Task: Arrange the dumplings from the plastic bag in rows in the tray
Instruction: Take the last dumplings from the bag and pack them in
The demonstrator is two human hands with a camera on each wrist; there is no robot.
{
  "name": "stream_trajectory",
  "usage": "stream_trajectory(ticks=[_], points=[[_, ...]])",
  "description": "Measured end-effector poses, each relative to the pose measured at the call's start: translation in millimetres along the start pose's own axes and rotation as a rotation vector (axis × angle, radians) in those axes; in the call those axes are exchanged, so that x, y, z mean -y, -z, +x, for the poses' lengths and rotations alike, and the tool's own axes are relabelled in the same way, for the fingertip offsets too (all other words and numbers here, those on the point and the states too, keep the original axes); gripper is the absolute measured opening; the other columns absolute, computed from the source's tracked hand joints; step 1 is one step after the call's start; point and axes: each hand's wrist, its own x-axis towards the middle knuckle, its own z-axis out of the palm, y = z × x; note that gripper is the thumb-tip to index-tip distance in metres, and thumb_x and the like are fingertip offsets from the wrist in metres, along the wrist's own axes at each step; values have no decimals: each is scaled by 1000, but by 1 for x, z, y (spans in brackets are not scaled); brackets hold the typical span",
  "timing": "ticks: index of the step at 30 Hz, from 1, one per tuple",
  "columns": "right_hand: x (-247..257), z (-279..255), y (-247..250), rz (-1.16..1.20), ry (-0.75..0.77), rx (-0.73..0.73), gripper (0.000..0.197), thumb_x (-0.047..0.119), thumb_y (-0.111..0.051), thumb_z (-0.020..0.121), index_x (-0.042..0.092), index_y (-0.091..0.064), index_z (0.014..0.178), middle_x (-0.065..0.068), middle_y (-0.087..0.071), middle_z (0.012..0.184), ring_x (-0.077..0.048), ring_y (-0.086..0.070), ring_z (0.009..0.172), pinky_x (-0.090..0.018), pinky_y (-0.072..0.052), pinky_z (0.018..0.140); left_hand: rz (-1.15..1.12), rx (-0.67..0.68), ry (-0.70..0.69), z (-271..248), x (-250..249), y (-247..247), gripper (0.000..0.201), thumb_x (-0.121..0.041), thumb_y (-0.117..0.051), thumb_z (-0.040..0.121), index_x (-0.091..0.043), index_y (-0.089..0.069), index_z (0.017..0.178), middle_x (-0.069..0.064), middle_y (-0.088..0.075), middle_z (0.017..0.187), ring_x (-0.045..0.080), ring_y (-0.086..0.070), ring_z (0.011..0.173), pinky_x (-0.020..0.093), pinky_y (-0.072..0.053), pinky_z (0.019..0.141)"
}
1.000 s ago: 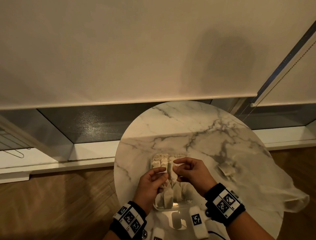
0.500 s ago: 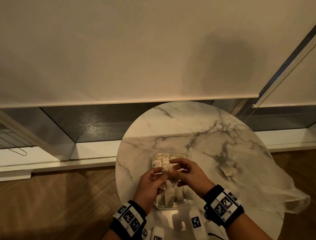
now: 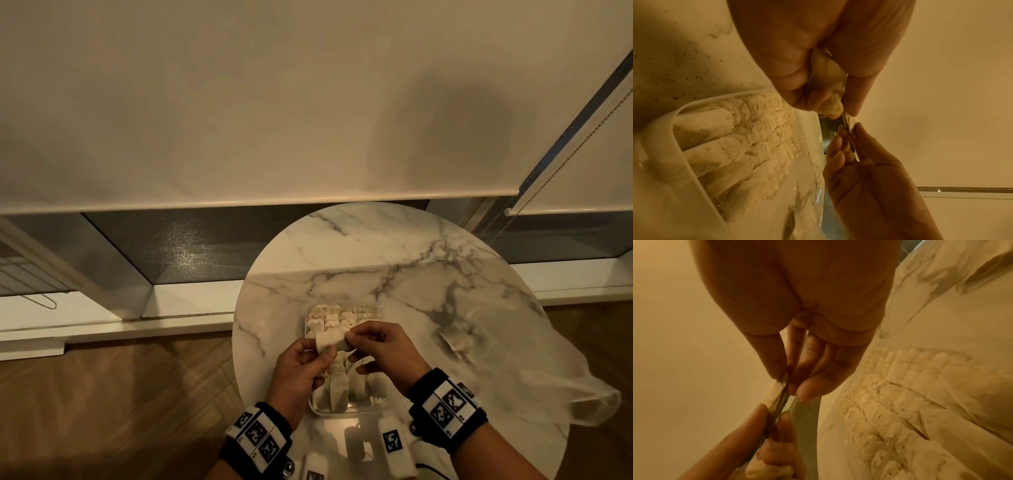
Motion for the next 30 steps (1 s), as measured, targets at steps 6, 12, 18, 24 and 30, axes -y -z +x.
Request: stream_trajectory(ticks=[6, 12, 18, 24, 30], points=[[-4, 8, 17, -477, 174, -283, 11, 37, -78, 80, 26, -79, 78, 10, -74, 78, -8, -67, 70, -25, -56, 63, -154, -151, 145, 7, 4, 8, 19, -17, -64, 94, -4, -62, 108, 20, -66, 92, 20, -56, 62, 26, -45, 52], [-7, 13, 35, -771, 115, -160, 6, 35, -77, 81, 34, -80, 76, 18, -72, 73, 7, -61, 63, -13, -41, 60, -258, -197, 249, 6, 2, 15, 18, -21, -58, 95, -4, -62, 100, 15, -62, 77, 21, -51, 58, 29, -38, 56], [-15, 18, 40, -1029, 94, -111, 6, 33, -76, 81, 29, -80, 83, 13, -71, 77, 0, -63, 72, -20, -48, 68, -261, -215, 260, 5, 1, 17, 18, -21, -57, 96, -4, -61, 98, 14, -63, 75, 21, -54, 57, 28, -39, 56], [-20, 21, 36, -1111, 69, -43, 9, 23, -65, 82, 28, -71, 77, 10, -70, 80, -8, -63, 77, -18, -48, 67, -289, -219, 275, 1, 3, 15, 17, -19, -63, 86, -3, -60, 91, 14, -62, 75, 22, -54, 60, 29, -39, 59], [-35, 31, 29, -1333, -70, 249, 18, 11, -51, 94, 17, -62, 107, -6, -65, 111, -20, -60, 92, -25, -46, 76, -395, -174, 284, -3, 0, 14, 28, -21, -69, 58, -2, -59, 75, 15, -57, 74, 24, -51, 69, 33, -44, 69]])
